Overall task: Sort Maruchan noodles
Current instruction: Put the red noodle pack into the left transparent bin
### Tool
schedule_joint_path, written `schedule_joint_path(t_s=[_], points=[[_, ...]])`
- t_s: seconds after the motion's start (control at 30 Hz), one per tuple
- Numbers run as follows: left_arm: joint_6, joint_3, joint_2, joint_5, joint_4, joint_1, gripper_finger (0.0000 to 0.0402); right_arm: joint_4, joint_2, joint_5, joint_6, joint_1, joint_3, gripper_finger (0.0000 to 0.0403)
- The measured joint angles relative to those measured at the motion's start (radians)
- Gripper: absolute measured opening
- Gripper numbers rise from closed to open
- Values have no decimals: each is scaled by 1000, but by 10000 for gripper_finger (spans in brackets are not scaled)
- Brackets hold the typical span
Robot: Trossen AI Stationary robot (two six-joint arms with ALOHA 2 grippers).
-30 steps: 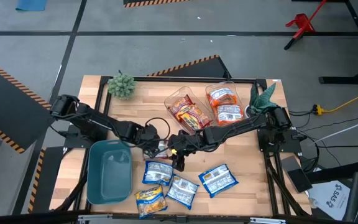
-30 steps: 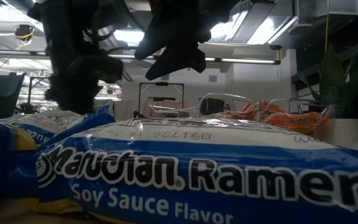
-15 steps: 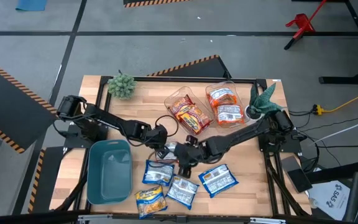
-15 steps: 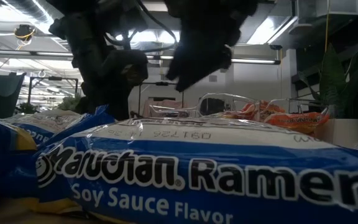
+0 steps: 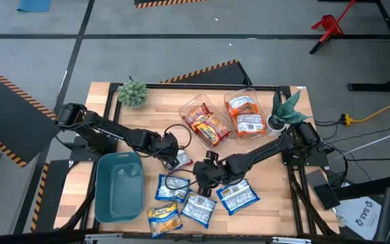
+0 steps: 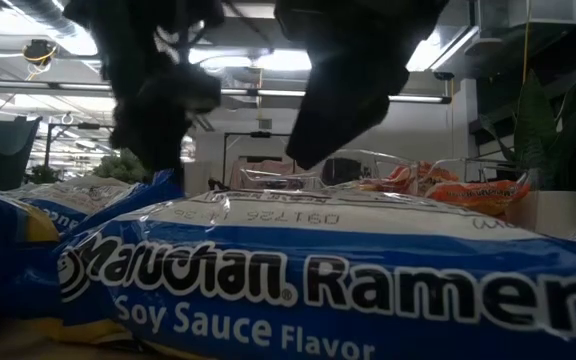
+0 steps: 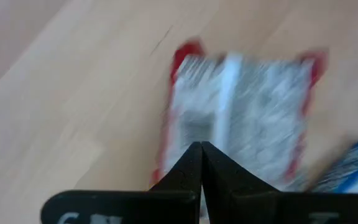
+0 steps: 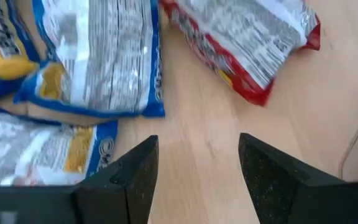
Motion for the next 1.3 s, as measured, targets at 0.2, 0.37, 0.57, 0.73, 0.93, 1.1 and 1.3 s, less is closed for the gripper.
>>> schedule_joint_path(t_s=[0.2,0.37,0.57,0.73,0.93,1.1,1.3], points=[[-56,3,0,-26,-93,-51,0,29,0,0,-18,1,0,205],[-109,-36,6,-51,-98,-76,0,29,0,2,-18,1,0,205],[-154,-133,4,-56,58,-76,0,35,0,10,-21,0,0,205],[-158,-206,8,-36,207,-77,0,35,-1,42,-8,0,0,205],[-181,-254,20,-15,295,-77,0,36,-1,112,63,0,0,205],[-167,-280,27,-10,335,-77,0,55,-1,90,-146,0,0,205],[-101,-260,-22,-46,317,-107,0,74,-2,109,-256,-6,1,205]])
